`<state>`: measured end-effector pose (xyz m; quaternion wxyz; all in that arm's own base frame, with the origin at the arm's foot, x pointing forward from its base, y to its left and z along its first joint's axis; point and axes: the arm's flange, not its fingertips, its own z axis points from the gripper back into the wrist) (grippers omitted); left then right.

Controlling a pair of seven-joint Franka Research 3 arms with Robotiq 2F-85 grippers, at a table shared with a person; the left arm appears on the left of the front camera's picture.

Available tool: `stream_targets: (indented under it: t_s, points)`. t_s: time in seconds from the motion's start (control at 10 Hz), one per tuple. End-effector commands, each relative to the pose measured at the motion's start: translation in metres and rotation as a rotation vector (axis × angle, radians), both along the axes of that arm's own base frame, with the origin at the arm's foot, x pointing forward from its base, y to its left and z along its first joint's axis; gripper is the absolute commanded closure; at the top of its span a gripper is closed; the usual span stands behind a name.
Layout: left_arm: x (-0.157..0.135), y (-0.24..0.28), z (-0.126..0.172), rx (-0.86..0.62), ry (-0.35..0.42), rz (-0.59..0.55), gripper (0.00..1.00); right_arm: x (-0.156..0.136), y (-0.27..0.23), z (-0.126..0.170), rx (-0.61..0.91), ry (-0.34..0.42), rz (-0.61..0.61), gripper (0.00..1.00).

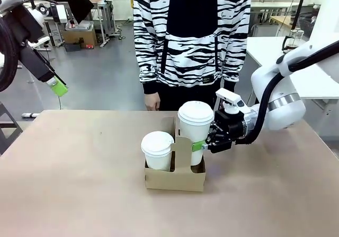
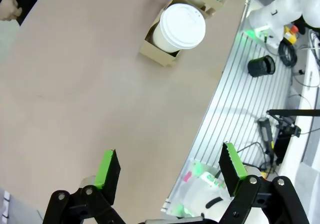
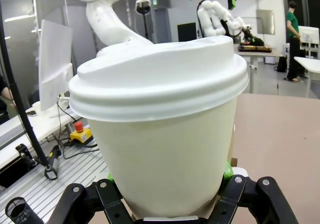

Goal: Pour a drink into a cup and package it in a carrier.
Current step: Insert the held 600 ml Paper Cup into the Cup Carrier.

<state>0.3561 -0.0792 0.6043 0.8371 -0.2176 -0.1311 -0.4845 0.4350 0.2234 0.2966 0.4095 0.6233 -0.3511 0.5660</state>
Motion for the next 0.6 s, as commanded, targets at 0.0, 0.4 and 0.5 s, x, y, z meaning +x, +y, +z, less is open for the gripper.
stream_targets:
  t_s: [0.0, 0.4, 0.5]
  points:
    - [0.001, -0.001, 0.004, -0.002, 0.007, 0.014, 0.02, 0.004, -0.004, -0.006, 0.023, -0.015, 0.045, 0.2]
    - [0.001, -0.001, 0.004, -0.002, 0.007, 0.014, 0.02, 0.005, -0.002, -0.03, 0.015, -0.072, 0.067, 0.2]
    - [0.001, -0.001, 0.004, -0.002, 0.007, 0.014, 0.02, 0.004, -0.002, -0.035, 0.022, -0.081, 0.07, 0.2]
